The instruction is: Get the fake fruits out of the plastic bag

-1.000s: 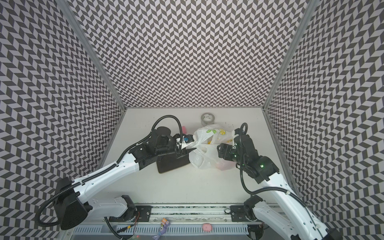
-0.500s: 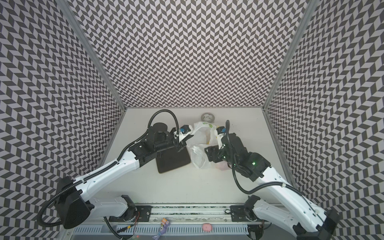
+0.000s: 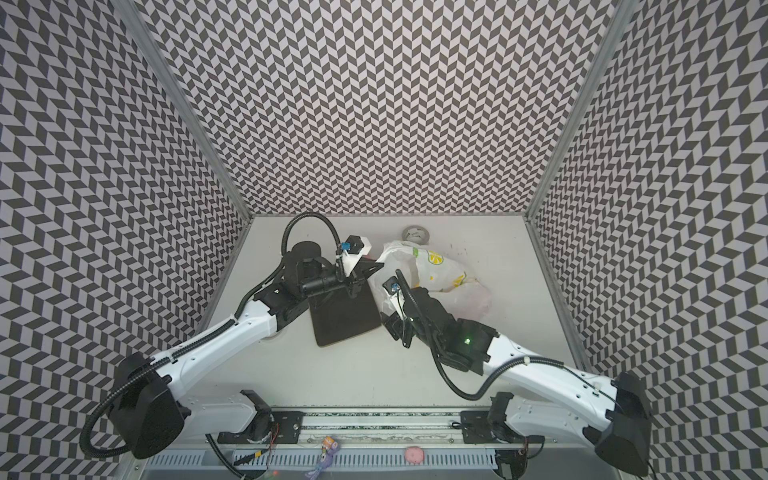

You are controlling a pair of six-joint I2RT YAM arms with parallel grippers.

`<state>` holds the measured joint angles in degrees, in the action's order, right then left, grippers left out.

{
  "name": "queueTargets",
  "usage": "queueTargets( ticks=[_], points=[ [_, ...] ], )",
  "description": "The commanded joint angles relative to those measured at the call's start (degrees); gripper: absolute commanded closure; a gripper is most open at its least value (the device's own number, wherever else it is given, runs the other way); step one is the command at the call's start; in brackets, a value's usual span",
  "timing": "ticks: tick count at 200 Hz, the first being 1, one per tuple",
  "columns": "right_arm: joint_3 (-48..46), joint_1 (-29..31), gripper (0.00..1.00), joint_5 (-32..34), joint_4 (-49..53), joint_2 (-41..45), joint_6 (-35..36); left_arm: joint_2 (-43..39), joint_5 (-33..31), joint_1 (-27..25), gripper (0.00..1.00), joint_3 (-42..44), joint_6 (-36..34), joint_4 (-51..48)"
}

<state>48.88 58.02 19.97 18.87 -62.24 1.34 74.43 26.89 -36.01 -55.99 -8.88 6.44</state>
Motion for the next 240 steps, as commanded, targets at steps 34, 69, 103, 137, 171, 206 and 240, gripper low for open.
queueTargets(
  ticks=[34, 69, 103, 137, 171, 206, 240],
  points=[
    [-1.28, 0.52, 0.33, 5.98, -7.12, -3.6, -4.02, -0.86, 1.16, 0.67, 1.0, 1.63, 2.94, 3.19],
    [1.64, 0.8, 0.85, 8.43, -2.53, -5.05, -10.78, -0.96, -1.53, 0.81, 1.0, 1.95, 6.98, 4.7],
    [-0.32, 1.56, 0.96, 10.06, 0.95, 2.34, -25.55, 0.4, -12.82, 0.68, 1.0, -0.2, 15.65, 2.79],
    [2.84, 1.38, 1.0, 17.06, 4.37, 10.1, -43.02, 3.85, -19.03, 1.02, 1.0, -6.07, 25.81, -0.57],
    [9.71, -5.25, 1.0, 20.71, 13.69, 9.36, -59.31, 7.23, -18.9, 1.2, 1.0, -12.72, 33.88, 0.53],
    [14.38, -12.77, 1.0, 19.17, 7.07, 7.25, -56.98, 10.71, -17.61, 1.36, 1.0, -19.6, 38.85, 3.58],
    [18.71, -18.19, 1.0, 19.75, -1.53, 5.19, -47.94, 16.35, -16.16, 2.23, 1.0, -29.65, 39.21, 3.34]
  ],
)
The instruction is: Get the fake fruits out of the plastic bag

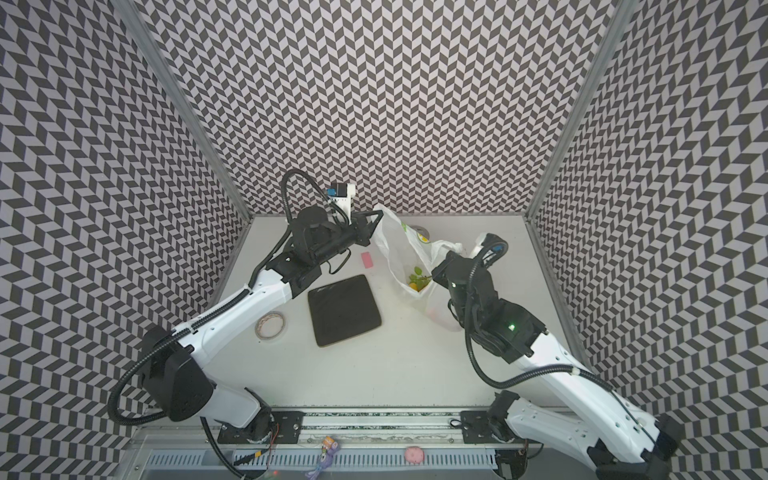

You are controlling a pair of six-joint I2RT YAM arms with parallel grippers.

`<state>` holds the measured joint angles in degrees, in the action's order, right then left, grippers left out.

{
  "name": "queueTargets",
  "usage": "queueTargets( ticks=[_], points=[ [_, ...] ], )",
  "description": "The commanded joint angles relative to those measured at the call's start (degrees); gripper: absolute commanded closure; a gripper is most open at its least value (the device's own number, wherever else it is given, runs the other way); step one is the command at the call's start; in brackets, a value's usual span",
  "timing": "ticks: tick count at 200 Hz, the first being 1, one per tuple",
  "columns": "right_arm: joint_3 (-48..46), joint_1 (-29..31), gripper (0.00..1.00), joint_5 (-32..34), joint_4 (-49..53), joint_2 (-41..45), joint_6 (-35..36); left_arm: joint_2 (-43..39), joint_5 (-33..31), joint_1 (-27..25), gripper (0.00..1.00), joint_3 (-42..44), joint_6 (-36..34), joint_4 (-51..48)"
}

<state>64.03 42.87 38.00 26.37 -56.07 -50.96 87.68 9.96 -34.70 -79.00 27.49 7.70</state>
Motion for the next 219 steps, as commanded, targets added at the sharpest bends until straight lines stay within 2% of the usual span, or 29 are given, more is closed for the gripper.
queueTargets(
  ticks=[1, 24, 48, 72, 114, 127, 144, 166, 180, 194, 219],
  points=[
    [3.65, -3.27, 1.0, 1.68, -9.22, -1.06, 4.63, 3.24, 0.86, 0.94, 1.0, -6.93, 2.84, 2.11],
    [5.99, -8.0, 1.0, -0.09, -10.9, -2.3, 8.08, 7.82, 3.58, 1.54, 1.0, -12.61, 3.16, 1.82],
    [4.48, -9.43, 1.0, -1.22, -7.06, -1.77, 6.63, 9.95, 7.96, 1.64, 1.0, -13.7, 4.54, 0.7],
    [-2.03, -9.44, 1.0, -3.54, -1.19, 2.99, 1.46, 7.64, 11.45, 1.01, 1.0, -6.7, 6.86, 2.47],
    [-9.29, -9.47, 0.99, -3.57, 15.79, 12.83, -7.13, 0.52, 17.99, -3.15, 1.0, 6.04, 4.23, 3.02],
    [-10.36, -9.47, 0.85, -4.69, 19.41, 14.73, -7.3, -2.02, 18.43, -4.62, 1.0, 8.75, 3.21, 1.26],
    [-9.42, -9.47, 0.64, -4.8, 22.02, 15.65, -3.76, -5.13, 18.05, -6.04, 1.0, 11.69, 2.42, -1.2],
    [-3.84, -9.47, 0.42, -4.25, 21.12, 13.88, 6.19, -7.83, 17.01, -6.61, 1.0, 13.71, 2.42, -4.16],
    [2.31, -9.47, 0.29, -6.27, 20.61, 9.97, 14.48, -8.64, 15.96, -6.61, 1.0, 14.13, 2.49, -5.32],
    [8.96, -9.47, 0.2, -11.93, 21.14, 4.91, 23.86, -8.86, 15.08, -6.61, 1.0, 14.22, 2.62, -5.39],
    [23.87, -9.45, 0.17, -23.24, 29.55, -5.42, 35.15, -7.91, 14.83, -6.61, 1.0, 13.29, 2.91, -5.21]
  ],
)
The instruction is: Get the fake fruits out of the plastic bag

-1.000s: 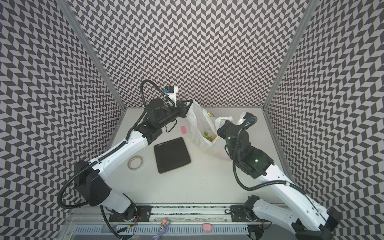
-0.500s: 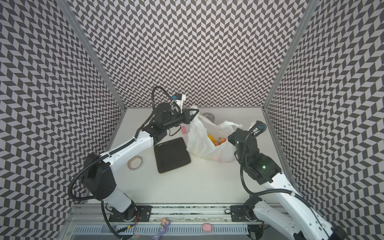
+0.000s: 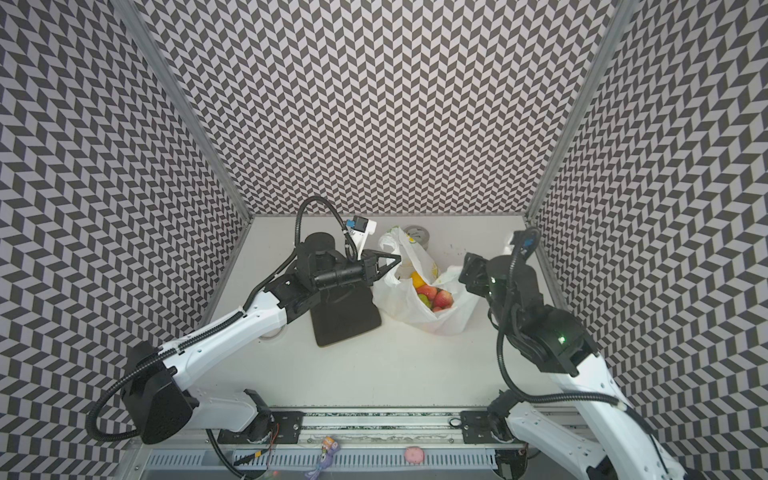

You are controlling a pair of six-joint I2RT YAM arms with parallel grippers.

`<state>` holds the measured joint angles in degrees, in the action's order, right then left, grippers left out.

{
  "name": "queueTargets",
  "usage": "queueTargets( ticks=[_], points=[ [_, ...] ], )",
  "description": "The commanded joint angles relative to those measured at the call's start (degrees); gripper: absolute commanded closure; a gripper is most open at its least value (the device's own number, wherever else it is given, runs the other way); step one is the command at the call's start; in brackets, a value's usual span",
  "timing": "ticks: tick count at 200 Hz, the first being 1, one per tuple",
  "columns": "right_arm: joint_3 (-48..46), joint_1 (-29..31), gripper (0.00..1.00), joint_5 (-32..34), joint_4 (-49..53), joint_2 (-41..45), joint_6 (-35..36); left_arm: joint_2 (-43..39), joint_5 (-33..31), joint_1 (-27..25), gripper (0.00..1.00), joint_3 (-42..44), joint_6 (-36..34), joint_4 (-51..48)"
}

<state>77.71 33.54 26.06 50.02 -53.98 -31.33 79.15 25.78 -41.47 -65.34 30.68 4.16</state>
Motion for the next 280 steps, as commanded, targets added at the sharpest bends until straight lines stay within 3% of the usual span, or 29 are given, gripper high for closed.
queueTargets(
  ticks=[1, 38, 67, 113, 155, 172, 209, 244, 280],
  points=[
    [10.84, -0.13, 0.16, -11.7, 6.37, -7.93, 15.96, 0.63, -0.99, 0.16, 1.0, -0.43, -0.27, -1.64],
    [28.28, -0.14, 0.15, -18.14, 25.49, -21.52, 21.05, 1.44, -0.29, 0.17, 1.0, -0.8, 0.26, -0.91],
    [26.98, 0.5, 0.1, -26.91, 25.15, -22.39, 18.37, 1.26, -0.16, 0.16, 1.0, -0.49, 0.09, -1.32],
    [20.55, 6.09, 0.12, -16.67, 25.81, -22.72, 15.68, 0.98, 0.06, 0.16, 1.0, 0.13, 0.17, -1.13],
    [16.71, 8.99, 0.2, -14.67, 25.83, -22.6, 14.53, 0.67, 0.06, 0.17, 1.0, 0.38, 0.09, -1.17],
    [15.55, 9.17, 0.27, -12.35, 25.83, -22.17, 13.65, 0.64, 0.08, 0.17, 1.0, 0.48, 0.09, -1.25],
    [14.28, 9.18, 0.55, -8.41, 25.67, -21.74, 11.84, 0.03, -0.32, 0.25, 1.0, 0.94, -0.33, -1.87],
    [15.04, 8.38, 1.0, -3.75, 21.7, -20.37, 8.03, -0.5, -1.17, 0.5, 1.0, 1.52, -0.69, -1.81],
    [16.52, 1.91, 1.0, -2.15, 10.25, -18.88, 4.55, 1.89, -1.1, 2.09, 1.0, -3.31, -2.23, -1.4]
  ],
)
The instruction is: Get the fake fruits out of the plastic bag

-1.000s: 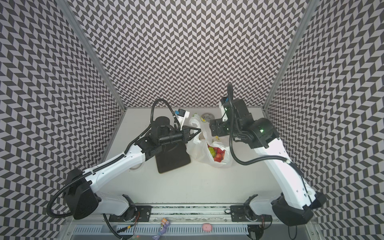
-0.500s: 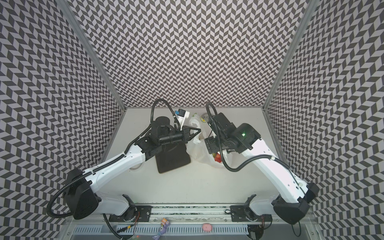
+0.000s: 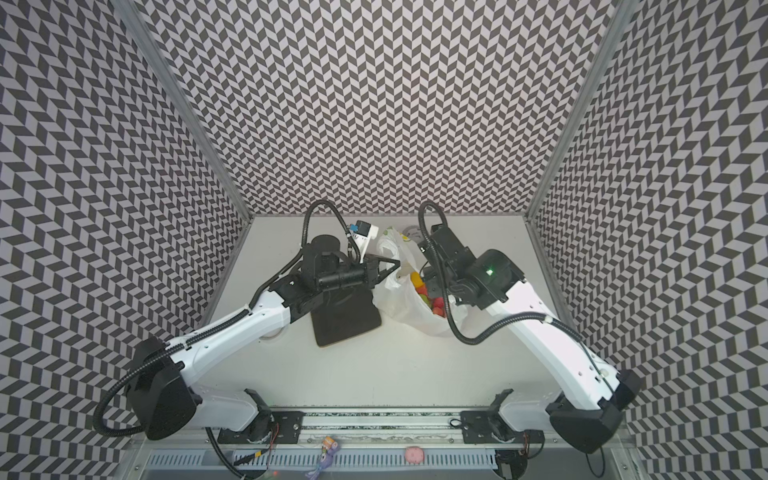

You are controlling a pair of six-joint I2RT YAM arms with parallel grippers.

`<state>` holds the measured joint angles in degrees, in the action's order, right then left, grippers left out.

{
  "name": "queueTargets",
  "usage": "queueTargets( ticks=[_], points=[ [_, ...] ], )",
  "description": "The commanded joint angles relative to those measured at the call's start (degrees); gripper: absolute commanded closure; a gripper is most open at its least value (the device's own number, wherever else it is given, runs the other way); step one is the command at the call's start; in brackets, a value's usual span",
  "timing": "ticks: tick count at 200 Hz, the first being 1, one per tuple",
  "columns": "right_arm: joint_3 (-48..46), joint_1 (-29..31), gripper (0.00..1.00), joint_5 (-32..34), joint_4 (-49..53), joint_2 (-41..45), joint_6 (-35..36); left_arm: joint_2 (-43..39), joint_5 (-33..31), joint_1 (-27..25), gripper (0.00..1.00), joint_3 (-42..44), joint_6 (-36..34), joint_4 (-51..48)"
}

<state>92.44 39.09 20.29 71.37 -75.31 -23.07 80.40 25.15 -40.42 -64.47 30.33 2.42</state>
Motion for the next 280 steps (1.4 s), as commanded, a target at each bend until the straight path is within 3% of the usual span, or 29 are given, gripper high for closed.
queueTargets(
  ticks=[1, 35, 70, 137, 177, 194, 219, 256, 280],
  points=[
    [1.69, -3.88, 1.0, 3.53, -11.53, 2.54, -3.72, 0.77, -0.46, 1.04, 1.0, -4.44, -2.0, 0.28],
    [0.02, -9.61, 1.0, 2.73, -24.46, 5.73, -7.07, 4.29, 1.71, 1.77, 1.0, -11.16, -4.33, -0.79],
    [-0.35, -11.86, 1.0, 6.36, -27.68, 7.38, -8.89, 3.79, 3.34, 2.28, 1.0, -11.29, -4.89, -0.09],
    [-12.21, -13.73, 1.0, 14.78, -21.94, 16.42, -12.91, 1.64, 7.97, 5.19, 1.0, -6.54, -7.12, 0.96],
    [-22.05, -13.71, 0.98, 13.14, -13.77, 22.65, -20.03, -1.36, 11.38, 4.91, 1.0, -0.33, -7.3, -5.07],
    [-23.42, -13.69, 0.94, 11.96, -11.43, 23.66, -22.84, -3.67, 9.3, 3.1, 1.0, 2.51, -7.26, -10.0],
    [-23.3, -13.69, 0.79, 10.01, -10.68, 23.25, -23.02, -6.82, 6.1, 0.47, 1.0, 6.44, -5.57, -13.62],
    [-11.51, -13.69, 0.39, 11.89, -7.14, 19.53, -17.58, -6.67, 2.85, 0.26, 1.0, 6.91, -4.04, -13.34],
    [-0.12, -13.71, 0.33, 14.25, -5.06, 16.82, -13.71, -4.82, 3.23, 0.21, 1.0, 5.7, -3.09, -11.98]
  ],
)
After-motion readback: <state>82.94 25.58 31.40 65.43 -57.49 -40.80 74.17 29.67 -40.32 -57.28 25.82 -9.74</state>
